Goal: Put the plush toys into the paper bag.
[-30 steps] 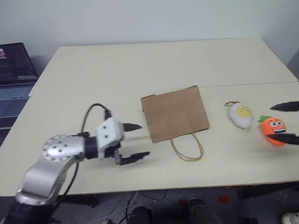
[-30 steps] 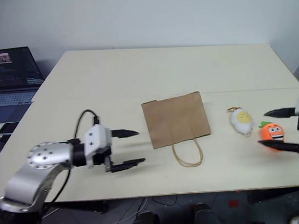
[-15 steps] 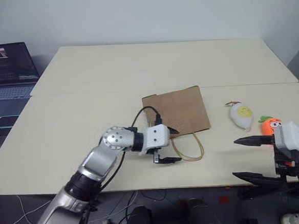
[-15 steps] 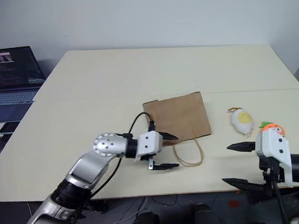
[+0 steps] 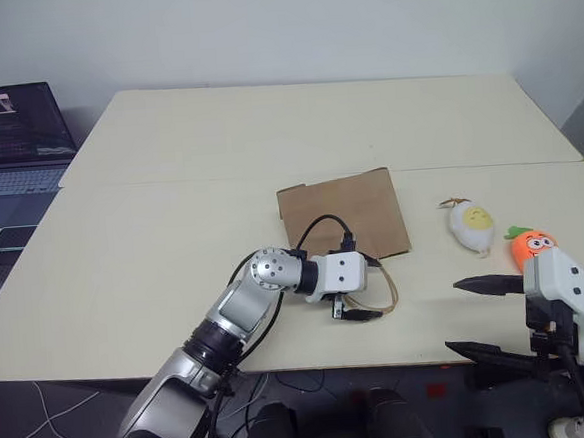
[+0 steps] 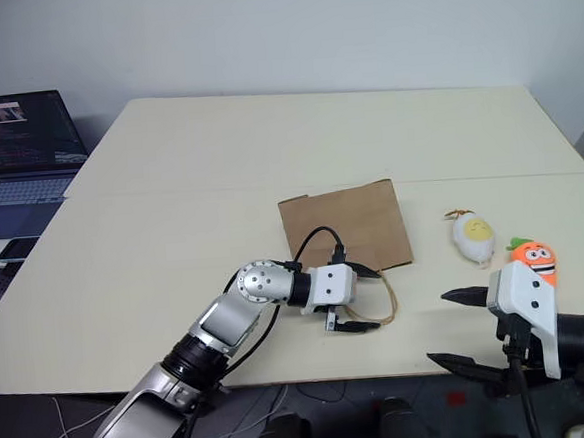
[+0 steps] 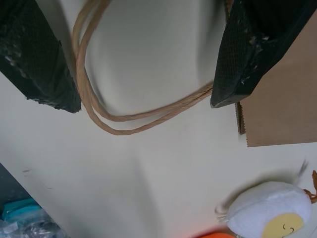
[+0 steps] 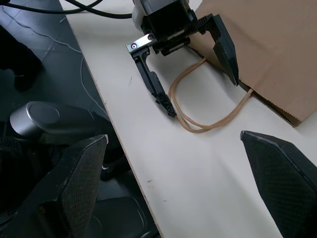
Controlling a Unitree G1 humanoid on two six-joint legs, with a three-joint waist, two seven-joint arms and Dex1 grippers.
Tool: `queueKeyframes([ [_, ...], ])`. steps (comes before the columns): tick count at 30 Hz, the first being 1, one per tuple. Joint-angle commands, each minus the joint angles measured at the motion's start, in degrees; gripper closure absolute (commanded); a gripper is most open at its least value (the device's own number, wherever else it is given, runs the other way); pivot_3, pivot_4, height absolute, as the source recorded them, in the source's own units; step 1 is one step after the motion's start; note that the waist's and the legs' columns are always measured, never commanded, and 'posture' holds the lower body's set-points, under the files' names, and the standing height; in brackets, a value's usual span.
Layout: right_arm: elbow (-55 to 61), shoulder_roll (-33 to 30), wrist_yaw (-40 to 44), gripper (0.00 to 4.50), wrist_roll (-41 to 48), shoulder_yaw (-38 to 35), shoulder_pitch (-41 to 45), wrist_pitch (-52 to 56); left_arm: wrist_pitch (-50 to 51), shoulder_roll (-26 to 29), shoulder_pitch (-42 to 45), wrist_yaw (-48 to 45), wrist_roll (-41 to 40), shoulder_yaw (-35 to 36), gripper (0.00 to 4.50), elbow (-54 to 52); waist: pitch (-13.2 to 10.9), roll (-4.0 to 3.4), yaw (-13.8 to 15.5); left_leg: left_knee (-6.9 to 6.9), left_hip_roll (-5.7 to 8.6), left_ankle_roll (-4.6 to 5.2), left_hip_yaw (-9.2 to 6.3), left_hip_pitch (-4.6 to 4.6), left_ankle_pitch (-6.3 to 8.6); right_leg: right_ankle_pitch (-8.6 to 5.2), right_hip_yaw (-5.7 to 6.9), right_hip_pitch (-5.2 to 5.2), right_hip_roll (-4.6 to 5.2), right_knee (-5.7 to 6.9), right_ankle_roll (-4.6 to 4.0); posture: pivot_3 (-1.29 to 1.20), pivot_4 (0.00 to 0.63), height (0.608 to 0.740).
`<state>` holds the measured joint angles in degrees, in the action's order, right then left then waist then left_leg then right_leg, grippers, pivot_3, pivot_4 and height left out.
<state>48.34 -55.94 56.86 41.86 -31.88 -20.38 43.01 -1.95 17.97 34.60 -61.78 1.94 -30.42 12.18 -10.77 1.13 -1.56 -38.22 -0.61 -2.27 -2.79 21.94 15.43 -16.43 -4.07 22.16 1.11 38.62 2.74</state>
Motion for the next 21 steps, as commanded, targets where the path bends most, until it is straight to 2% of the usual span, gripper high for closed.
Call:
queueKeyframes([
  [1, 1.49, 0.16, -0.30, 0.00, 1.13, -1.44, -0.02, -0.68, -2.69, -1.04, 1.50, 0.00, 1.05, -0.24, 0.05, 1.09, 0.00, 0.00, 0.03, 0.00, 0.00, 0.00, 0.00, 0.00, 0.00, 0.00, 0.00, 0.00, 0.00, 0.00, 0.00, 0.00, 0.150, 0.740],
  [4, 1.41, 0.32, -0.41, 0.00, 0.90, -1.32, 0.02, -0.90, -3.38, -1.74, 1.57, -0.07, 1.23, -0.09, 0.60, 2.09, 0.00, 0.00, 0.02, 0.00, 0.00, 0.00, -0.01, 0.00, 0.00, 0.00, 0.01, 0.00, 0.00, 0.00, 0.00, 0.00, 0.150, 0.740],
  [17, 1.40, 2.63, -4.18, 0.00, 0.32, 2.37, 1.63, -2.49, -0.94, -2.11, 2.85, -1.85, -1.01, 2.61, 4.46, 0.66, 0.00, 0.01, -0.03, 0.01, 0.00, 0.00, -0.01, 0.00, 0.00, 0.00, 0.01, 0.00, 0.00, 0.01, 0.00, 0.00, 0.150, 0.740],
  [21, 0.18, 5.34, -9.03, 0.00, -0.54, 5.31, 4.66, -2.31, 4.63, -2.36, 4.97, -1.77, -4.43, 6.09, 4.46, -3.44, -0.01, 0.02, -0.06, 0.00, 0.00, 0.00, -0.03, 0.00, 0.00, 0.00, 0.01, 0.00, -0.01, 0.02, 0.01, 0.00, 0.150, 0.740],
])
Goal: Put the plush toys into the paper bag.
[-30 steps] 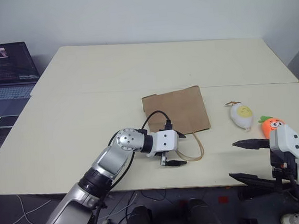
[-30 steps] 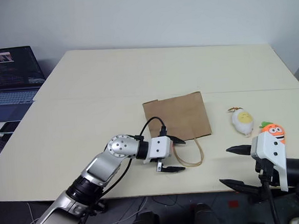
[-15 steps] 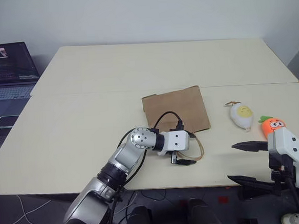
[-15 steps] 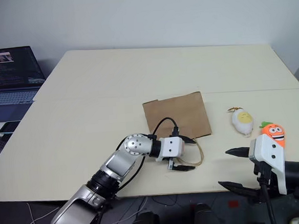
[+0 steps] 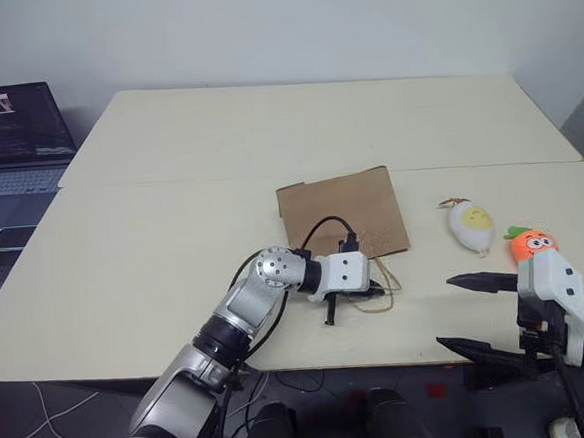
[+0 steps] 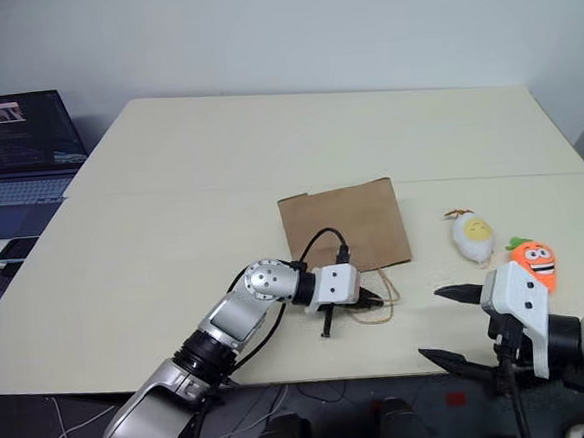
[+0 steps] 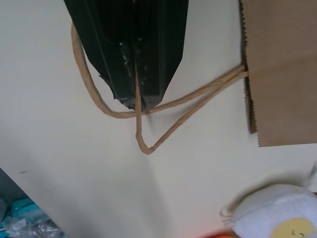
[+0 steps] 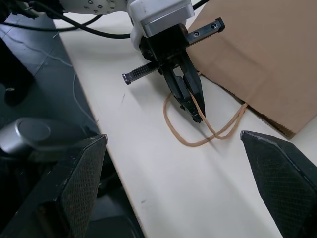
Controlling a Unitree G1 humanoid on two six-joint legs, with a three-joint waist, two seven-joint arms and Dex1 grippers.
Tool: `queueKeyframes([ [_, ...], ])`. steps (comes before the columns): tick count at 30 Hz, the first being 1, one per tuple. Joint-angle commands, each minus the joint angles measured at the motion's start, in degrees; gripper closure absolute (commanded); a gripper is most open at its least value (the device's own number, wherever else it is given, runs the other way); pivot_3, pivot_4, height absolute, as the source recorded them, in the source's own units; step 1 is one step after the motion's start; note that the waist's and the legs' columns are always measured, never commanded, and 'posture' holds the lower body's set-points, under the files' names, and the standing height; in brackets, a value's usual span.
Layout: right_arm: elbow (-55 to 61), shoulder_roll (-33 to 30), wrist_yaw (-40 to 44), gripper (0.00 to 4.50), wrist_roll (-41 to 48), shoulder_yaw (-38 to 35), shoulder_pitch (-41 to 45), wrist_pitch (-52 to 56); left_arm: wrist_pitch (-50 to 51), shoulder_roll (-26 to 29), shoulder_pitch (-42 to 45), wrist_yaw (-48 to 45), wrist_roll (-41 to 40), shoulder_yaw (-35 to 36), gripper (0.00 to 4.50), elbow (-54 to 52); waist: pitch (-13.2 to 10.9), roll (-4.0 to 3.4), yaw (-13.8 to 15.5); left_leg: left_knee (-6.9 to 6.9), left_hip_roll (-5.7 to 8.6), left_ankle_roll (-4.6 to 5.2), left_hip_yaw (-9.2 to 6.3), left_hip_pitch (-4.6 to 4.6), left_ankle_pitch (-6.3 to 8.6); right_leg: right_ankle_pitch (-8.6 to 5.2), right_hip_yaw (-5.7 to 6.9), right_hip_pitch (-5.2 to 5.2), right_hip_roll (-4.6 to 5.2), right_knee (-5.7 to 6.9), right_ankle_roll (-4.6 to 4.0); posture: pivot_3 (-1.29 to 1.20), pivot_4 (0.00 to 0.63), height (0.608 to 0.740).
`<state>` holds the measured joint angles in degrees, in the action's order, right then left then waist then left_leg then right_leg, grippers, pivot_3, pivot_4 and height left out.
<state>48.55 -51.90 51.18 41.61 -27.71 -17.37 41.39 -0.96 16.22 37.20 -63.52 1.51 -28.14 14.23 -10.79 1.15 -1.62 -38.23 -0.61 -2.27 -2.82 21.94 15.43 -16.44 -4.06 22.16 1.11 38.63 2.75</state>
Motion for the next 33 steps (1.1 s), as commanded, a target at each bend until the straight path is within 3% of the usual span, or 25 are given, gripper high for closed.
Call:
queueKeyframes([
  [1, -0.38, 2.23, -5.22, 0.00, -1.13, 2.32, 2.63, -0.65, 6.04, -0.69, 2.78, -0.24, -5.69, 4.96, 4.46, -6.95, 0.00, 0.00, 0.00, 0.00, 0.00, 0.00, 0.00, 0.01, 0.00, 0.00, 0.00, 0.00, 0.00, 0.00, 0.00, 0.00, 0.150, 0.740],
  [5, -1.46, 4.67, -9.31, 0.00, -2.10, 6.60, 5.02, 0.03, 18.20, -0.72, 4.15, -0.88, -14.04, 9.92, 4.46, -12.23, 0.00, -0.01, -0.06, 0.02, 0.00, 0.00, -0.02, 0.01, 0.00, 0.00, 0.01, 0.02, 0.00, -0.01, 0.00, 0.00, 0.150, 0.740],
  [7, -1.96, 7.09, -11.82, 0.36, -1.31, 8.54, 6.86, 0.39, 23.98, -1.10, 5.14, -0.38, -18.28, 12.69, 4.50, -13.59, 0.01, -0.01, -0.11, 0.05, -0.02, 0.00, -0.04, 0.01, 0.00, -0.01, 0.04, 0.02, -0.02, -0.01, 0.01, 0.00, 0.150, 0.740],
  [10, -2.52, 11.07, -15.83, 1.28, -0.95, 12.24, 10.22, 1.03, 28.39, -0.94, 5.94, -0.37, -21.45, 14.36, 4.50, -14.62, 0.01, -0.01, -0.22, 0.05, -0.04, 0.00, -0.06, 0.00, 0.00, -0.01, 0.05, 0.03, -0.04, 0.02, 0.01, 0.00, 0.150, 0.740],
  [18, -7.62, 18.56, -23.78, 4.31, -7.20, 22.80, 17.54, 0.19, 31.39, -1.53, 6.96, 0.64, -23.88, 14.66, 4.50, -15.34, 0.01, -0.01, -0.11, 0.05, -0.03, -0.01, -0.09, 0.01, 0.00, 0.00, 0.05, 0.04, -0.03, 0.01, 0.00, 0.00, 0.150, 0.740],
  [19, -8.48, 19.21, -24.25, 4.46, -8.29, 23.90, 18.16, -0.36, 31.56, -1.64, 7.07, 0.73, -24.04, 14.67, 4.50, -15.33, 0.01, -0.02, -0.12, 0.05, -0.01, -0.01, -0.08, 0.02, 0.00, 0.00, 0.04, 0.07, -0.02, 0.02, 0.00, 0.00, 0.150, 0.740],
  [25, -16.72, 26.49, -29.89, 4.46, -19.61, 33.61, 24.01, -6.63, 34.01, -2.82, 7.94, 1.08, -26.72, 15.46, 4.50, -14.72, 0.01, -0.02, -0.24, 0.07, -0.02, -0.01, -0.07, 0.01, 0.00, 0.00, 0.03, 0.10, -0.03, 0.05, 0.00, 0.00, 0.150, 0.740],
  [33, -26.75, 33.70, -34.61, 4.46, -29.45, 37.13, 27.47, -15.03, 36.07, -3.28, 9.19, 2.44, -28.82, 17.39, 4.50, -12.96, 0.01, -0.02, -0.22, 0.08, -0.02, -0.01, -0.08, 0.02, -0.01, 0.00, 0.04, 0.13, -0.02, 0.07, -0.01, 0.00, 0.150, 0.740],
])
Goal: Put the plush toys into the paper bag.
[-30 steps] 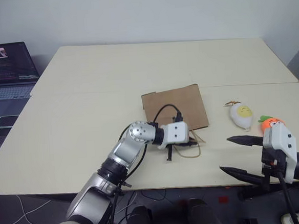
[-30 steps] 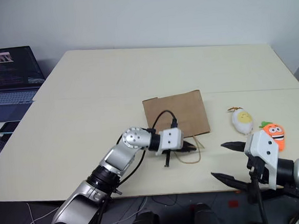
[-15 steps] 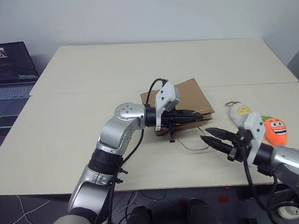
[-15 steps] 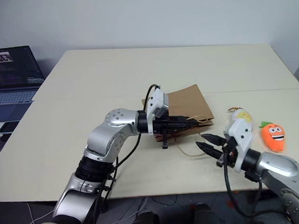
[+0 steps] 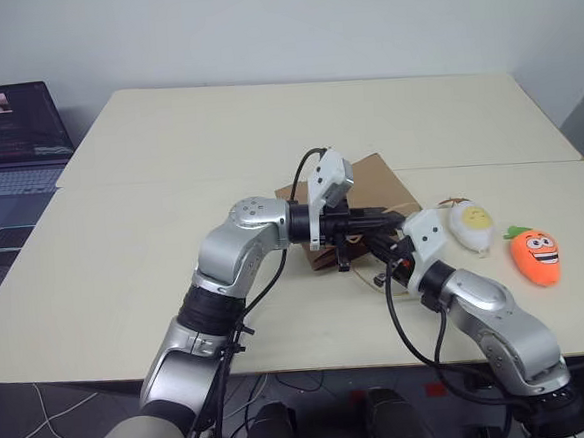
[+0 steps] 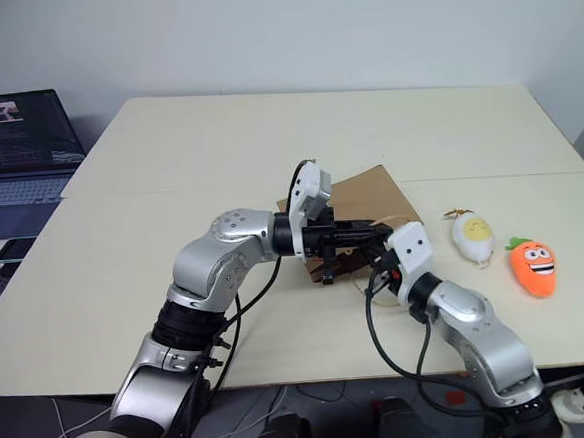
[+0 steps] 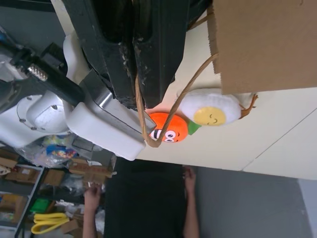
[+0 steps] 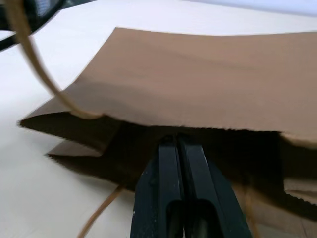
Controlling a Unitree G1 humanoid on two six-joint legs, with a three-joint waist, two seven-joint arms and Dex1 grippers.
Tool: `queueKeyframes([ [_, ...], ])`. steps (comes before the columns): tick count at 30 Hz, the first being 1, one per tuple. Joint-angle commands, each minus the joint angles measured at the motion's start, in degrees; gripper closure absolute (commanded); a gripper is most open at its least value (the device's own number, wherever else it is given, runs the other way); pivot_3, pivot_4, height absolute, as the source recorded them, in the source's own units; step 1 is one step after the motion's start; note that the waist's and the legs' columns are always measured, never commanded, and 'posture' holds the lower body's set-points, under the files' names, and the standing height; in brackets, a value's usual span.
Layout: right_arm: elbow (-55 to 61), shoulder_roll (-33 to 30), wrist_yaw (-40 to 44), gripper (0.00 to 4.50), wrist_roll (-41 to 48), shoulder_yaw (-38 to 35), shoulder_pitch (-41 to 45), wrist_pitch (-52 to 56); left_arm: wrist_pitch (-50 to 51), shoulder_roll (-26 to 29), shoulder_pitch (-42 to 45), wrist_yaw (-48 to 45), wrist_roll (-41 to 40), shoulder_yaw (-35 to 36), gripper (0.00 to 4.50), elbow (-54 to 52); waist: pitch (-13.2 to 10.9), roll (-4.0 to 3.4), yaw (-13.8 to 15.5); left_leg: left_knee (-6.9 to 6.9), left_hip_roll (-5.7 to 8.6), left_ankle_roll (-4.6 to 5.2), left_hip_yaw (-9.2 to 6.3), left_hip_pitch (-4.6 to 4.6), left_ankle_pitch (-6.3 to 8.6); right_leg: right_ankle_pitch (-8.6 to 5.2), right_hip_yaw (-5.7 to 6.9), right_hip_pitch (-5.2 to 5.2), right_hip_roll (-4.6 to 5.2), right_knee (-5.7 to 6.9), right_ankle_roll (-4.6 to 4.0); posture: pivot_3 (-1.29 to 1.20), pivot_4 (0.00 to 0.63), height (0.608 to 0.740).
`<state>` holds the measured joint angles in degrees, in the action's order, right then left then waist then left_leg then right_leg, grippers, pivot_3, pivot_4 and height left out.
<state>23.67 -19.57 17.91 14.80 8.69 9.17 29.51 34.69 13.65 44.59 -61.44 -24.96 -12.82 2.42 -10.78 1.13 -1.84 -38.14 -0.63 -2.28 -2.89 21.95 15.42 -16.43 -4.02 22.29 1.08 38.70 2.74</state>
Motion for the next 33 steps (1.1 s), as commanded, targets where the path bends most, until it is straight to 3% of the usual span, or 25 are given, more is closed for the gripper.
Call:
queueKeyframes([
  [1, -3.19, 1.99, -1.60, 4.46, -3.58, 1.08, 1.25, -4.12, 0.82, -0.82, 1.96, 0.51, -2.73, 2.45, 4.50, -1.03, 0.00, 0.00, 0.00, 0.00, 0.00, 0.00, 0.00, -0.01, 0.00, 0.00, -0.01, 0.00, 0.00, 0.01, 0.00, 0.00, 0.150, 0.740],
  [16, -24.30, 12.64, -7.23, 4.46, -12.08, 1.00, 6.13, -15.65, 5.21, -0.15, 5.48, 3.14, -6.04, 6.63, 4.50, 1.14, 0.00, 0.00, -0.11, 0.04, 0.01, -0.01, -0.05, 0.00, 0.00, 0.00, -0.04, 0.02, -0.01, 0.08, -0.02, 0.00, 0.150, 0.740],
  [33, -28.43, 16.05, -7.89, 4.46, -13.58, 1.78, 5.47, -12.74, -8.71, 3.49, 19.55, 6.58, 0.69, 9.01, 4.50, 5.16, 0.01, 0.00, -0.32, 0.03, 0.01, -0.03, -0.07, -0.05, -0.01, 0.00, -0.07, 0.00, -0.01, 0.11, -0.01, 0.00, 0.150, 0.740],
])
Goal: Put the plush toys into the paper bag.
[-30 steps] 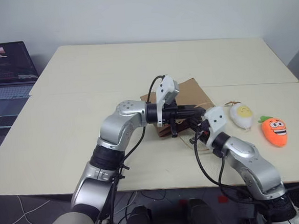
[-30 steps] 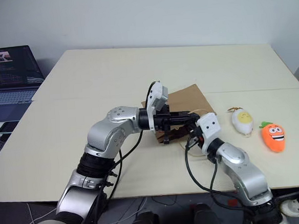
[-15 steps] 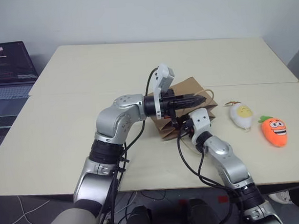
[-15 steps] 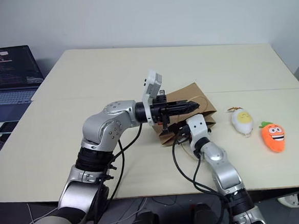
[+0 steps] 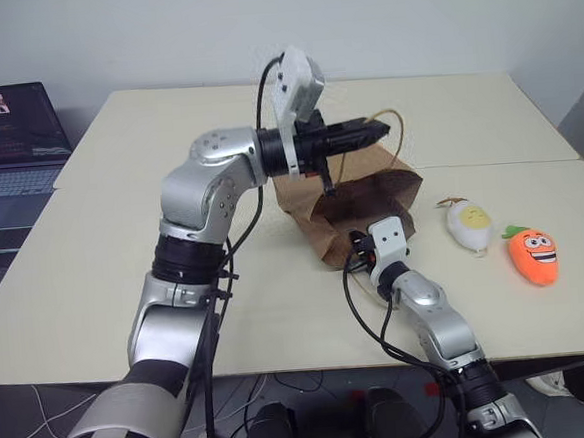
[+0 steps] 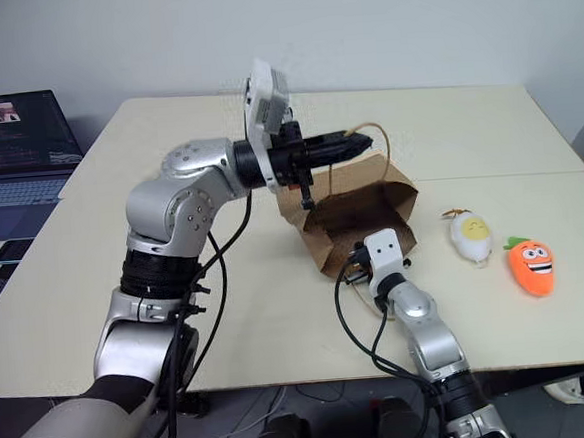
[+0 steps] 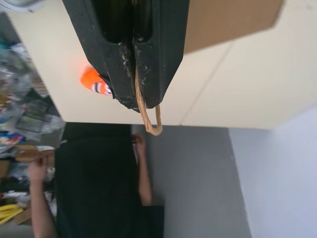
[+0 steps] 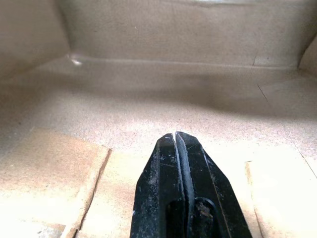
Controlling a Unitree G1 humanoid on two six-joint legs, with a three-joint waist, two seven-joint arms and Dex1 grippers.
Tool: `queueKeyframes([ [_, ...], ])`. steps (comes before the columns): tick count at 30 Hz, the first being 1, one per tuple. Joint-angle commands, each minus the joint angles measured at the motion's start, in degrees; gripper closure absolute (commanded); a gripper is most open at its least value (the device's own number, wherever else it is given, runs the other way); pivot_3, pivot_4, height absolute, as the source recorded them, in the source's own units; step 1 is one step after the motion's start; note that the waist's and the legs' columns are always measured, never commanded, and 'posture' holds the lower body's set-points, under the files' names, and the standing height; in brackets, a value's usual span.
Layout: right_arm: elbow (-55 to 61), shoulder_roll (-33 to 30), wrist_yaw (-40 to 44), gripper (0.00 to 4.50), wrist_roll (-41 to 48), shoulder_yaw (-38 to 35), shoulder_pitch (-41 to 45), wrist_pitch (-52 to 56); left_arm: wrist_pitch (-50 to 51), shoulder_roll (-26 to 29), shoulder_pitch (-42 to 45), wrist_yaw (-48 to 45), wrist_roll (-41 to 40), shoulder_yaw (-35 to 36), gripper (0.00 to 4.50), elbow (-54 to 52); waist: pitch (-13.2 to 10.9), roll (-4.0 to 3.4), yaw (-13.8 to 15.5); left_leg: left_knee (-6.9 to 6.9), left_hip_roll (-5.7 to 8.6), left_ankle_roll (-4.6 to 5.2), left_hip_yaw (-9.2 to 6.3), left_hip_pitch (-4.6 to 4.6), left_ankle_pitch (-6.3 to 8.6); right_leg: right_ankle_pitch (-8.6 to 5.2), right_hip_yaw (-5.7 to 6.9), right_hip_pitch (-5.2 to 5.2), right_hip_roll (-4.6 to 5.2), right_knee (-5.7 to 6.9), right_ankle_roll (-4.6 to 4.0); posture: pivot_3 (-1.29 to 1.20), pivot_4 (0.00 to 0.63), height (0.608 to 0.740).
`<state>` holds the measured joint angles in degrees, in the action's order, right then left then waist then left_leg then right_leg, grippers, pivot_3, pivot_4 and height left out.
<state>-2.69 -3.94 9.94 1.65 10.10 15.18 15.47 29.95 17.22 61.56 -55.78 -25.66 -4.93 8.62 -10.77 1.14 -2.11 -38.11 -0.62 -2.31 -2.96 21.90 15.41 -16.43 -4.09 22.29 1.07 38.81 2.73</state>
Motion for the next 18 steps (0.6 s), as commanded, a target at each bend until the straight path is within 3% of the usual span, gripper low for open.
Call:
queueKeyframes([
  [1, -2.21, 0.55, 0.12, 4.46, -0.58, 0.35, -0.51, 1.34, -4.81, -0.06, 2.99, 1.06, 1.84, 0.91, 4.50, -1.12, 0.00, 0.00, -0.11, 0.00, 0.00, 0.00, 0.00, 0.00, 0.00, 0.00, 0.00, 0.00, 0.00, 0.00, 0.00, 0.00, 0.150, 0.740],
  [12, -2.91, 0.41, 1.19, 4.46, -0.52, -0.34, 0.73, 0.69, -8.49, 0.56, -0.19, 0.20, 5.87, -2.48, 4.50, -1.26, 0.00, 0.00, -1.12, 0.00, -0.01, 0.00, 0.00, -0.05, 0.00, 0.00, -0.02, -0.01, -0.01, 0.04, 0.00, 0.00, 0.150, 0.740],
  [18, 5.67, -3.50, 5.58, 4.46, 1.56, -1.73, 2.91, 6.87, -8.23, -0.31, -3.84, 0.48, 6.32, -3.37, 4.50, -2.63, 0.00, 0.00, -1.09, 0.00, 0.00, 0.00, -0.02, 0.00, 0.00, 0.00, -0.01, 0.01, -0.01, 0.04, 0.00, 0.00, 0.150, 0.740],
])
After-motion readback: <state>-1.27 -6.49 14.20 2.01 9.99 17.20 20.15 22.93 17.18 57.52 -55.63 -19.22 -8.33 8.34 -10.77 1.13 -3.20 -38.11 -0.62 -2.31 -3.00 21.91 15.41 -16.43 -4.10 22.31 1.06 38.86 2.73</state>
